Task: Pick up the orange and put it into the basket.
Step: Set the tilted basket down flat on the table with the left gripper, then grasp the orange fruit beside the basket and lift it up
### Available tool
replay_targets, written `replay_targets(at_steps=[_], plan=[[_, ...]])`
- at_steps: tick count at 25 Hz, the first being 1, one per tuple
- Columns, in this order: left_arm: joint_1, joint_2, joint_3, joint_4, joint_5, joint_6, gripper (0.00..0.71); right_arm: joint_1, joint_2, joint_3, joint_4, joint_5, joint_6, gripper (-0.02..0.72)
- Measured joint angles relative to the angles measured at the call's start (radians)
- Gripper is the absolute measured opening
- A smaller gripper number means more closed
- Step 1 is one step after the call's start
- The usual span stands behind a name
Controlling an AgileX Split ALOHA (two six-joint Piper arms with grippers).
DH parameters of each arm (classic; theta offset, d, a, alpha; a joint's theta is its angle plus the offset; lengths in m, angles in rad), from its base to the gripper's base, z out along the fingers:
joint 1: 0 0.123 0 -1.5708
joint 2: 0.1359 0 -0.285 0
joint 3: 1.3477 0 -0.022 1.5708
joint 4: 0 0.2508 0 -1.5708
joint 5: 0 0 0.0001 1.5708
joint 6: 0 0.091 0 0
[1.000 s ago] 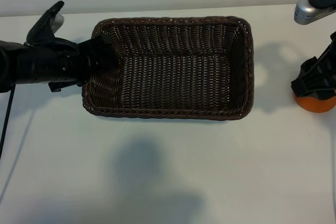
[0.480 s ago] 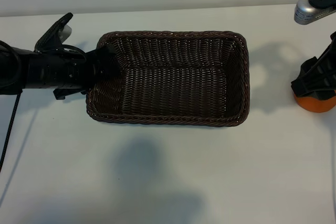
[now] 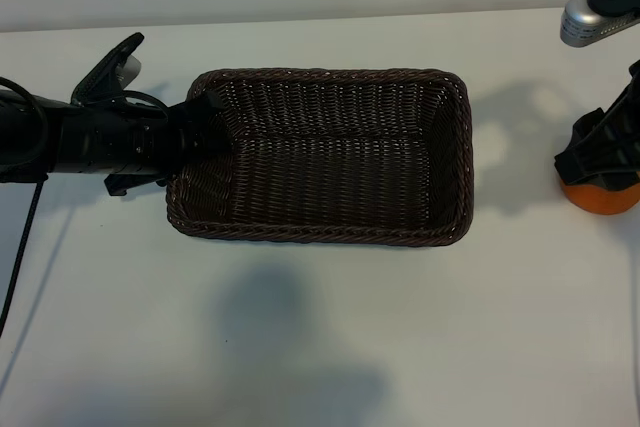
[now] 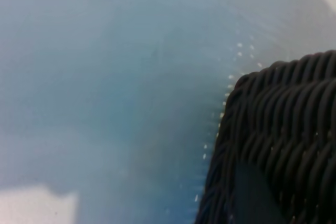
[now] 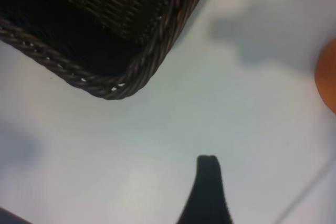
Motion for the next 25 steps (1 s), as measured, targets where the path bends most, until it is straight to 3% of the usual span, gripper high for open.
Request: replay_targets(at_steps=[13, 15, 21, 25], plan=[[0.000, 0.000, 0.000, -0.002, 0.002, -0.007, 0.341, 0.000, 0.000, 0.000, 0.000, 0.000, 0.000, 0.558], [0.000, 0.000, 0.000, -0.009, 0.003, -0.008, 0.384, 0.000, 0.000, 0.000, 0.000, 0.000, 0.000, 0.558], [0.000, 0.000, -0.002, -0.023, 0.037, -0.016, 0.602, 0.000, 0.000, 0.000, 0.000, 0.000, 0.000, 0.558], [0.000, 0.000, -0.002, -0.023, 0.047, -0.017, 0.643, 0.000, 0.000, 0.000, 0.000, 0.000, 0.000, 0.558]])
